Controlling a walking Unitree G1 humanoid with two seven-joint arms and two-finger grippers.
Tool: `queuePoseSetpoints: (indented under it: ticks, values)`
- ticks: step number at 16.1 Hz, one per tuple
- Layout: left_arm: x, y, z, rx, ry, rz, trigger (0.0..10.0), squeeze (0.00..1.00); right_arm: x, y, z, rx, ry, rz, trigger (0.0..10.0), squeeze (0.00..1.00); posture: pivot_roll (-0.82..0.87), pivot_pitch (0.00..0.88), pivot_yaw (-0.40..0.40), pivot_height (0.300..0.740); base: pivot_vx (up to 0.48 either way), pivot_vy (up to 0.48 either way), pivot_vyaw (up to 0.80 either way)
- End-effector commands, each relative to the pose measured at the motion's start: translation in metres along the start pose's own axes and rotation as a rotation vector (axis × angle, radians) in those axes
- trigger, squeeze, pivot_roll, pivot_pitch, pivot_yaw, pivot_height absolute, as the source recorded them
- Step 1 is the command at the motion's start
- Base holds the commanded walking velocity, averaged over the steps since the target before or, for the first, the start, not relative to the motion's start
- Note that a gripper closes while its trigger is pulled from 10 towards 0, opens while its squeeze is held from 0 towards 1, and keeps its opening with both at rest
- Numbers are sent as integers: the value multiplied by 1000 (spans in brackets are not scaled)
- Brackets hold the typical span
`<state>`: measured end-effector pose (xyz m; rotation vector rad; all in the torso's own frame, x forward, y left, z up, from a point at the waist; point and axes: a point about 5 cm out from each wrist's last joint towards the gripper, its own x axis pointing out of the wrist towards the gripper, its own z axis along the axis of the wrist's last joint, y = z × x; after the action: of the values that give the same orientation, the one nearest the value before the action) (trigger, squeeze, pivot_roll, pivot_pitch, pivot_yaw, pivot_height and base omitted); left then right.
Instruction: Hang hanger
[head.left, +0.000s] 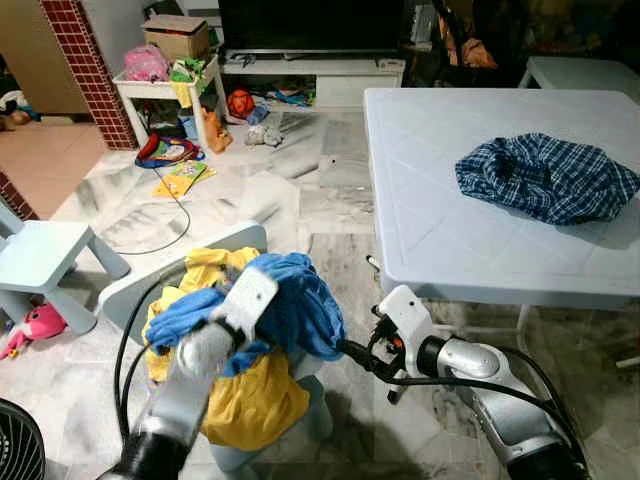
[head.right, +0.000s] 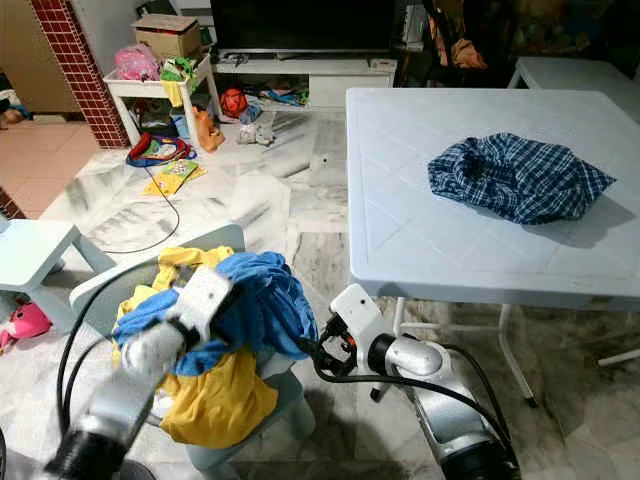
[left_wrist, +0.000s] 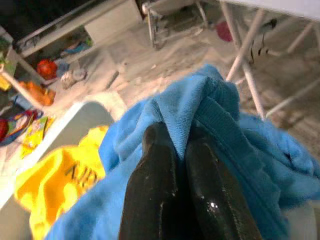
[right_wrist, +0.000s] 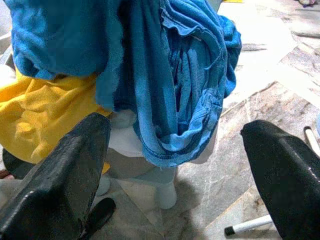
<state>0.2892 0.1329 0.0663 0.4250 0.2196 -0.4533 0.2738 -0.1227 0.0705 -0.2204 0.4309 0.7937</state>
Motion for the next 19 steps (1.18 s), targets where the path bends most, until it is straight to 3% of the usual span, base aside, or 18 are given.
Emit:
queuePoseSetpoints:
  ticks: [1,2,4,5,6,9,10,11,16,17,18,19]
  values:
    - [-3,-5,-2,29,31,-25,3176,0,1,-2,6,-20,-14,-7,10000,0,-42,0,6,740,0,0,0]
    - [-8,-12,-8,25,74,-61,10000,0,2,-3,6,-22,-13,-5,10000,0,-41,0,3,740,0,0,0]
    - [-16,-14,-17,29,125,-67,10000,0,2,-2,5,-23,-9,-2,10000,0,-41,0,3,740,0,0,0]
    - [-18,-12,-19,35,135,-50,10000,584,2,-3,4,-23,-8,-3,10000,0,-37,0,0,740,0,0,0]
    - [-20,-12,-21,45,150,-49,10000,1000,2,-2,4,-21,-7,-2,10000,0,-37,0,0,740,0,0,0]
    - [-24,-12,-26,161,200,-79,10000,1000,3,-1,3,-21,-7,1,10000,0,-36,0,3,740,0,0,0]
    - [-25,-11,-26,186,204,-82,10000,702,3,-1,3,-21,-6,0,10000,0,-36,0,3,740,0,0,0]
    - [-27,-10,-24,228,215,-94,10000,24,2,-2,3,-22,-4,0,10000,0,-36,0,3,740,0,0,0]
    - [-26,-6,-19,265,234,-115,9961,0,4,-1,4,-26,-3,7,10000,0,-36,0,1,740,0,0,0]
    - [-23,-4,-18,253,231,-108,5373,0,5,-1,4,-27,-3,9,10000,0,-34,0,-2,740,0,0,0]
    - [-20,-2,-18,243,236,-108,0,0,5,-1,4,-28,-3,10,10000,0,-36,0,-1,740,0,0,0]
    - [-17,-1,-19,231,238,-108,0,0,5,-1,4,-27,-3,9,10000,0,-42,0,2,740,0,0,0]
